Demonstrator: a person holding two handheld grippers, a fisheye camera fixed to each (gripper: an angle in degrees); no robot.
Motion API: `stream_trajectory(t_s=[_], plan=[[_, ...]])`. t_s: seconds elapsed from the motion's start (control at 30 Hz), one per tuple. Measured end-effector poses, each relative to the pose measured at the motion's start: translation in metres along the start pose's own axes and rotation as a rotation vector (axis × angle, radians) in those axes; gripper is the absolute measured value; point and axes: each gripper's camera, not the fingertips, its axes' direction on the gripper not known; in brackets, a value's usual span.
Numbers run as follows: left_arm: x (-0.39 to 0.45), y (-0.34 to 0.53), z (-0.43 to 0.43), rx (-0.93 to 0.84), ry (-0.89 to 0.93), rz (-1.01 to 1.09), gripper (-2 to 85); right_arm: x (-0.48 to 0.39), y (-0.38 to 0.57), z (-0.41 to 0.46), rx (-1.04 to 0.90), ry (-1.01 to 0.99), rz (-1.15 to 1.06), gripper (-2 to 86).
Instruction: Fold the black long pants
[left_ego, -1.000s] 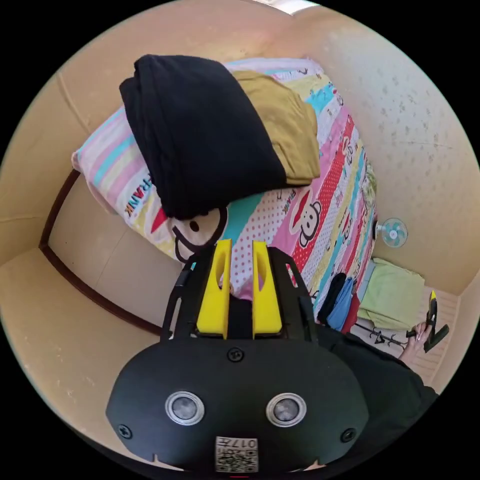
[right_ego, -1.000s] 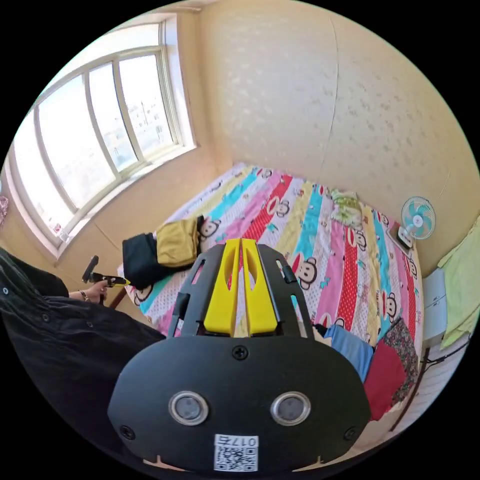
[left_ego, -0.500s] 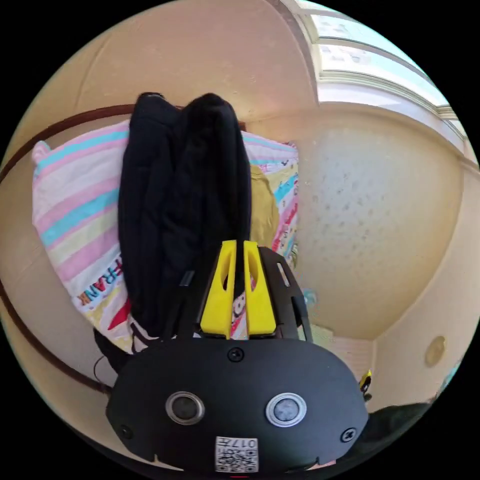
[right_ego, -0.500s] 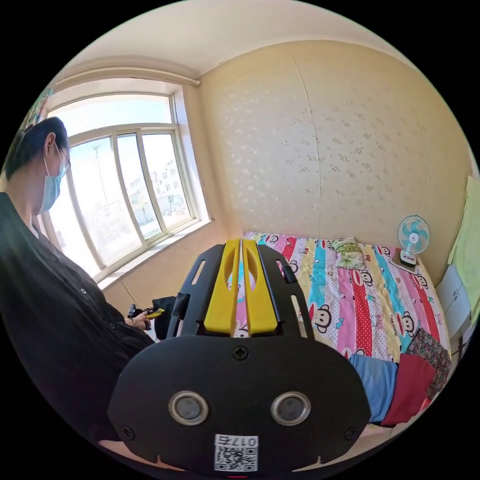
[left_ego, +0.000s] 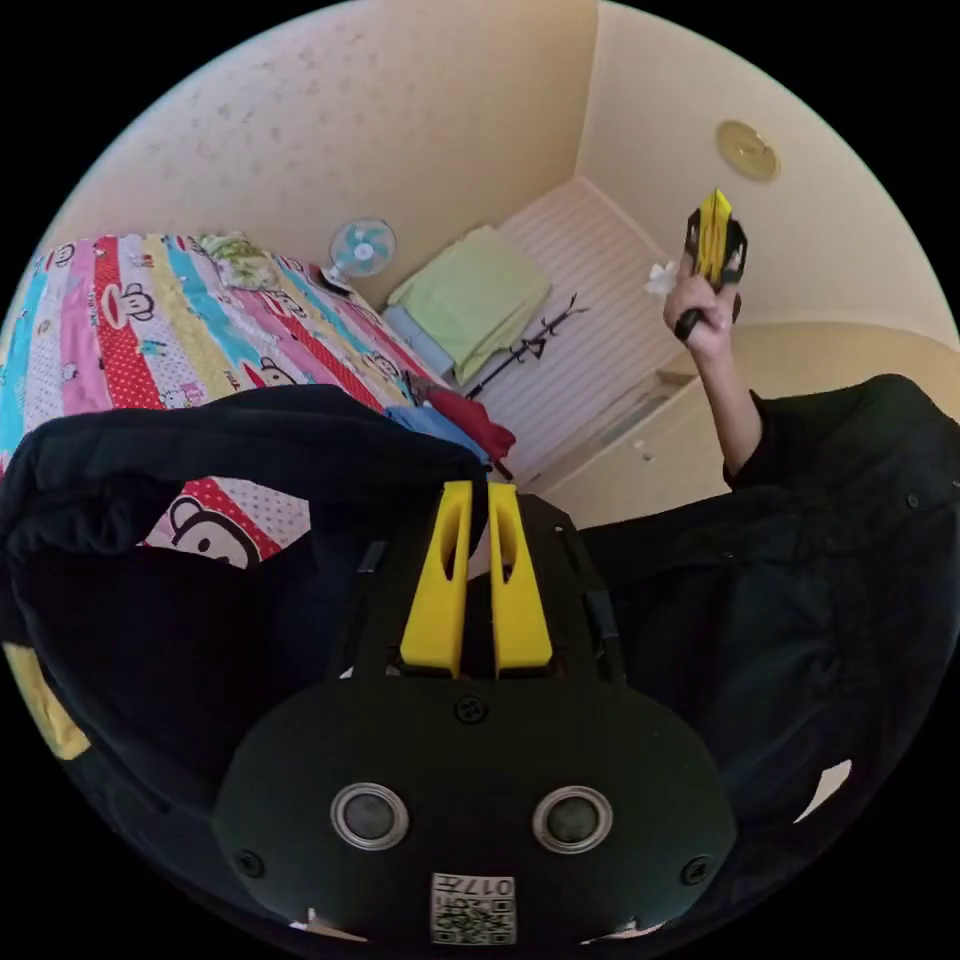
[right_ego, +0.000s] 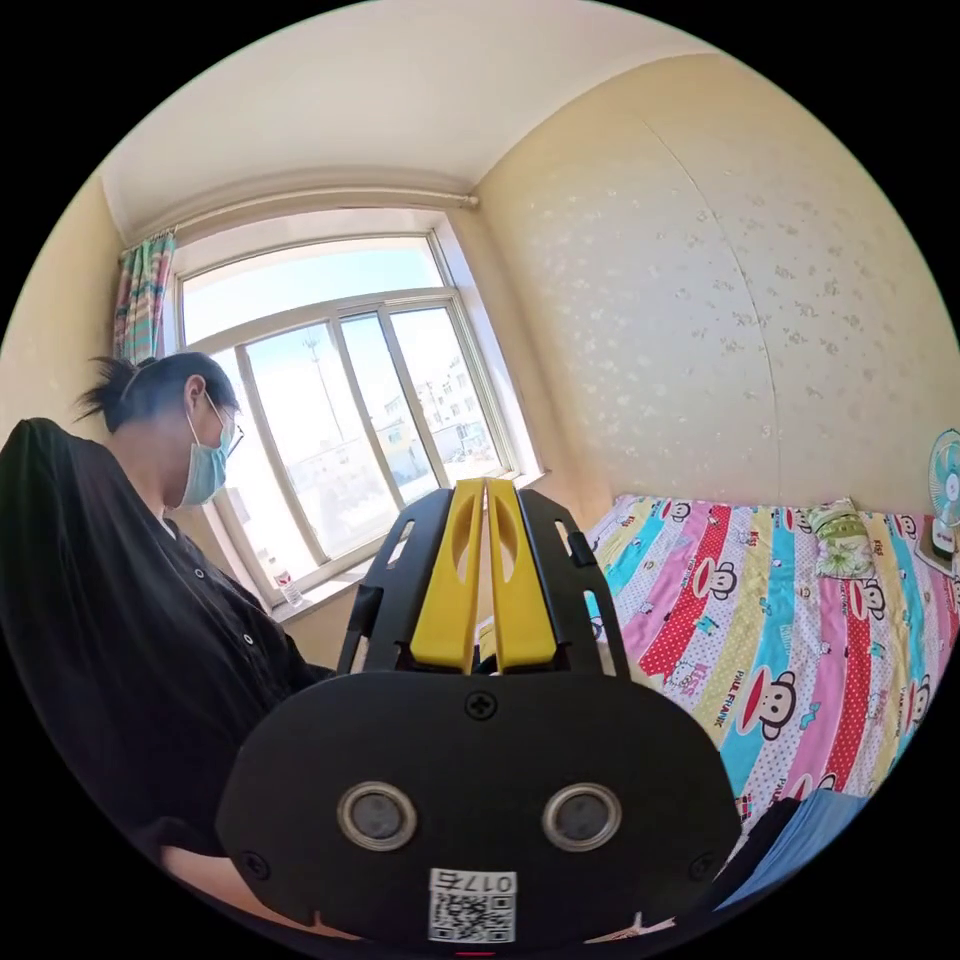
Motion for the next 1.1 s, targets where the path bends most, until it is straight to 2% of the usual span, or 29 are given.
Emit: stream_trajectory(t_s=[0.07,0.13,0.2,0.3,0.33,0.37,0.43,0.5,0.53,0.63,0.73,0.8,0.87,0.93,1.1], plan=[[0.000,-0.012,0.054,-0.219,-0.019,-0.021,11.4,0.002,0.001,0.021,-0.045,-0.034,0.020,0.5],[-0.012,0.010,0.074,-0.275,-0.079,-0.105,12.8,-0.002,0.007,0.041,-0.076,-0.052,0.025,0.6],[-0.032,0.050,0.069,-0.216,0.001,-0.210,11.1,-0.006,0.015,0.052,-0.102,-0.032,0.022,0.6],[-0.083,0.150,0.026,0.118,0.102,-0.584,10.6,-0.007,0.035,0.065,-0.144,-0.007,0.048,0.5],[-0.103,0.205,0.008,0.297,0.098,-0.786,11.1,-0.006,0.044,0.070,-0.147,-0.008,0.069,0.6],[-0.115,0.261,-0.005,0.470,0.057,-0.989,12.6,-0.005,0.049,0.073,-0.146,-0.011,0.080,0.6],[-0.116,0.329,-0.019,0.692,-0.065,-1.217,13.6,-0.006,0.064,0.087,-0.151,-0.025,0.114,0.8],[-0.119,0.363,-0.023,0.793,-0.190,-1.329,14.0,-0.009,0.072,0.101,-0.174,-0.027,0.126,1.1],[-0.128,0.367,-0.020,0.806,-0.224,-1.350,14.3,-0.013,0.076,0.111,-0.197,-0.035,0.123,1.3],[-0.169,0.345,0.008,0.756,-0.154,-1.353,13.9,-0.023,0.087,0.139,-0.249,-0.051,0.126,2.8],[-0.195,0.311,0.043,0.654,-0.046,-1.435,8.3,-0.034,0.099,0.164,-0.289,-0.072,0.139,5.4],[-0.181,0.286,0.045,0.641,-0.067,-1.407,5.2,-0.043,0.108,0.181,-0.339,-0.049,0.147,8.0],[-0.140,0.232,0.039,0.694,-0.001,-1.147,3.7,-0.058,0.121,0.205,-0.440,0.029,0.121,10.6],[-0.101,0.185,0.034,0.677,-0.014,-0.991,3.5,-0.084,0.146,0.252,-0.614,0.149,0.028,13.8],[-0.008,0.053,0.034,0.513,-0.205,-0.684,3.5,-0.144,0.208,0.376,-0.837,0.174,-0.162,18.5]])
